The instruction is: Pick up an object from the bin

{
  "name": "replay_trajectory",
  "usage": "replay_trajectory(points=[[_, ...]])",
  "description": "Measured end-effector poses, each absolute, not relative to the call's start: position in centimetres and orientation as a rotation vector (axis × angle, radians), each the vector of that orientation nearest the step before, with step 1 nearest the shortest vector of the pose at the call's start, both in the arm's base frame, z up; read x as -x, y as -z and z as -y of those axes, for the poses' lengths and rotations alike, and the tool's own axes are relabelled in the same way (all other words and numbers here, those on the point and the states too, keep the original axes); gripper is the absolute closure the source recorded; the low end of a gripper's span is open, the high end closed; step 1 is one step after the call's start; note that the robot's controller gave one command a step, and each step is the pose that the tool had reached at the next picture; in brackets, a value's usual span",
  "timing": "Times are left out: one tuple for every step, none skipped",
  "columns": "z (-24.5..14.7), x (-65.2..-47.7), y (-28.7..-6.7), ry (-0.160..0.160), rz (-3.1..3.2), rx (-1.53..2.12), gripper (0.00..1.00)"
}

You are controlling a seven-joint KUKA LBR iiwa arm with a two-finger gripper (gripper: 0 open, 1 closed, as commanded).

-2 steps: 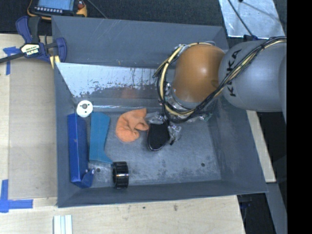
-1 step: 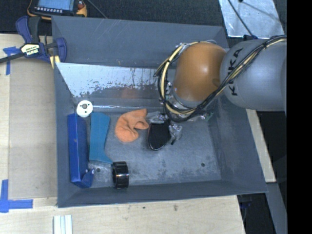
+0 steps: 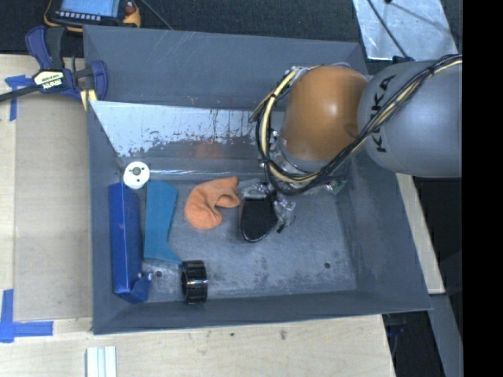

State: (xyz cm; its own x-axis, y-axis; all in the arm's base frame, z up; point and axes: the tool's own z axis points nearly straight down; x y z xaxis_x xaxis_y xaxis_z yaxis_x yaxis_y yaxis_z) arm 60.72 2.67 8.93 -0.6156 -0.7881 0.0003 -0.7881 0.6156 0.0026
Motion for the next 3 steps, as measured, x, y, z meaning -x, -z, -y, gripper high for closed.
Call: replay_trajectory(points=[[-2.7,-60.6,-11.0,0.007,2.818,-1.374,1.00],[-2.7,-60.7,-13.4,0.003,2.823,-1.376,1.00],[-2.7,-60.9,-15.1,-0.002,2.829,-1.378,1.00]])
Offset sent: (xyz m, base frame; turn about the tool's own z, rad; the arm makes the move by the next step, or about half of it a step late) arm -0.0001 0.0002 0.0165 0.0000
